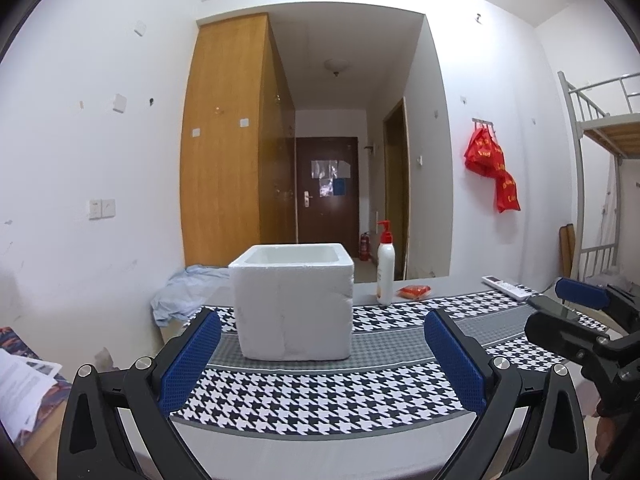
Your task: Organize soft objects
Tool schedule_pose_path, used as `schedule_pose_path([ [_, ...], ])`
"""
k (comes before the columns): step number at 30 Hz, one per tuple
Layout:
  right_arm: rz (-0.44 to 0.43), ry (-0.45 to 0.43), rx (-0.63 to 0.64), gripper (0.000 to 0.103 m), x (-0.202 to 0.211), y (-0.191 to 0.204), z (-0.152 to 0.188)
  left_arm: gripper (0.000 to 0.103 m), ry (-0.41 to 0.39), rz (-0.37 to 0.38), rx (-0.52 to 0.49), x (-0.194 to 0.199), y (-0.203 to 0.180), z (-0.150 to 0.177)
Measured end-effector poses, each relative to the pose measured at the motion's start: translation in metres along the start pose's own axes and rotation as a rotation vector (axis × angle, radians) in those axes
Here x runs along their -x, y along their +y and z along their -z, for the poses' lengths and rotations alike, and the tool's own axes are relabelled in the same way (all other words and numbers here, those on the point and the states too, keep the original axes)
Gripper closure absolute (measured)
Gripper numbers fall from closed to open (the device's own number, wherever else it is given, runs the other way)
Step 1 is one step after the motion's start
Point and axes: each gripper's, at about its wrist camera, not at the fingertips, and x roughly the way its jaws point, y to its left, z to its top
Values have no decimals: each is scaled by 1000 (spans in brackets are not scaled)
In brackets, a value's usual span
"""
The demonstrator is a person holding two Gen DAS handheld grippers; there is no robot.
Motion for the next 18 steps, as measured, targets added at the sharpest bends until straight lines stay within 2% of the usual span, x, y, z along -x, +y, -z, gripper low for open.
schedule_pose_path([
  [13,-9,30,-24,0,-15,-2,9,1,38,-20,3,-12,4,14],
  [18,18,48,-8,0,-23,-3,17,1,68,-42,-4,-22,9,24],
])
